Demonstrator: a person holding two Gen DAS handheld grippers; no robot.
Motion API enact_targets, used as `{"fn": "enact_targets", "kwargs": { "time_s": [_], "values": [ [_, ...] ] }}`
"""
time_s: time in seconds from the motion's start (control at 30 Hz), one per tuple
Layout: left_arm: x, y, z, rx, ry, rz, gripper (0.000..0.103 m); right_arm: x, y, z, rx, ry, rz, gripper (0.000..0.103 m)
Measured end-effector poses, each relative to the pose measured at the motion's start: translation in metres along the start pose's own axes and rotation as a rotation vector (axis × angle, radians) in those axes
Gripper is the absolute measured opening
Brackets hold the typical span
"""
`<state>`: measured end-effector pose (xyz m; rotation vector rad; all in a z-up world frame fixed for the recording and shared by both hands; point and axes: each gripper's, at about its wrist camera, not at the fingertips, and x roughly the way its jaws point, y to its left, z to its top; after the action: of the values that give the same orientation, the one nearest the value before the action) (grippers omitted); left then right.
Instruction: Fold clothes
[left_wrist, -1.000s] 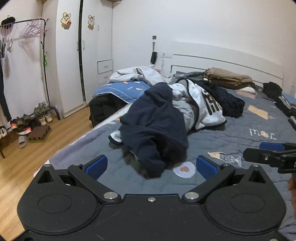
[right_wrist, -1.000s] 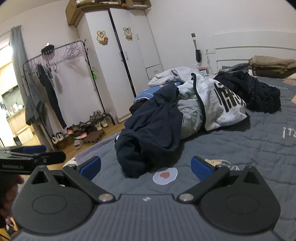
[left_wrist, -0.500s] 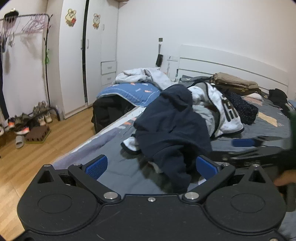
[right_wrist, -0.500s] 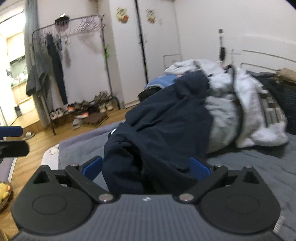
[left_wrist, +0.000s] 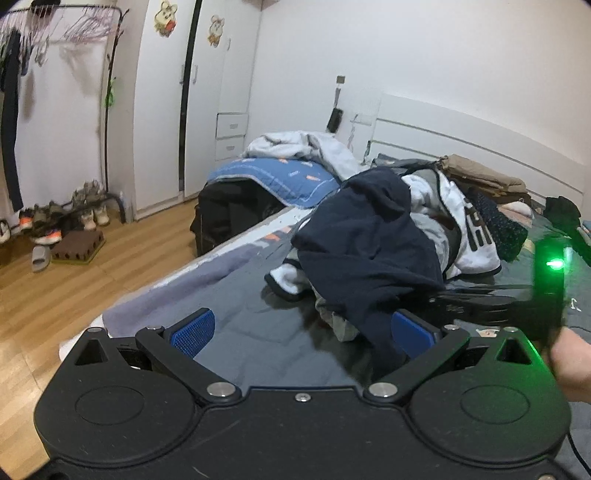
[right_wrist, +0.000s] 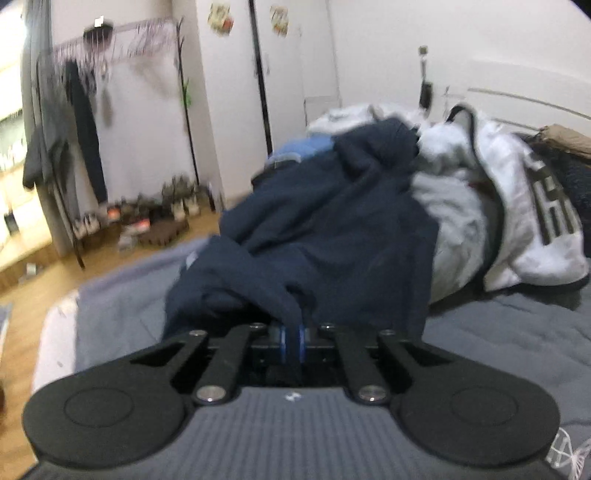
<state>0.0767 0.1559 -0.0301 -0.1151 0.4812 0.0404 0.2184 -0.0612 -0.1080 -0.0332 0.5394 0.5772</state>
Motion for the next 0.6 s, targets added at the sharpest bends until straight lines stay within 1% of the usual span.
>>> {"fn": "enact_targets", "kwargs": {
  "time_s": [0.1, 0.23, 0.37, 0.6],
  "values": [
    [-0.007, -0.007, 0.01, 0.011, -0.028, -0.016, 0.103, -0.041, -0.004, 0.004, 0.041, -0.071, -0.003, 0.005],
    [-0.016, -0.029, 0.02, 0.045, -0.054, -0.052, 0.103, -0.098, -0.025, 0.008, 0.133, -0.147, -0.031, 0.005],
    [-0.022, -0.057, 0.022, 0.094, -0.066, -0.094, 0.103, -0.157, -0.061, 0.004, 0.231, -0.222, -0.081, 0.005],
    [-0.026, -0.106, 0.011, 0.171, -0.052, -0.155, 0.103, -0.262, -0.124, -0.006, 0.376, -0.373, -0.163, 0.005]
  ]
}}
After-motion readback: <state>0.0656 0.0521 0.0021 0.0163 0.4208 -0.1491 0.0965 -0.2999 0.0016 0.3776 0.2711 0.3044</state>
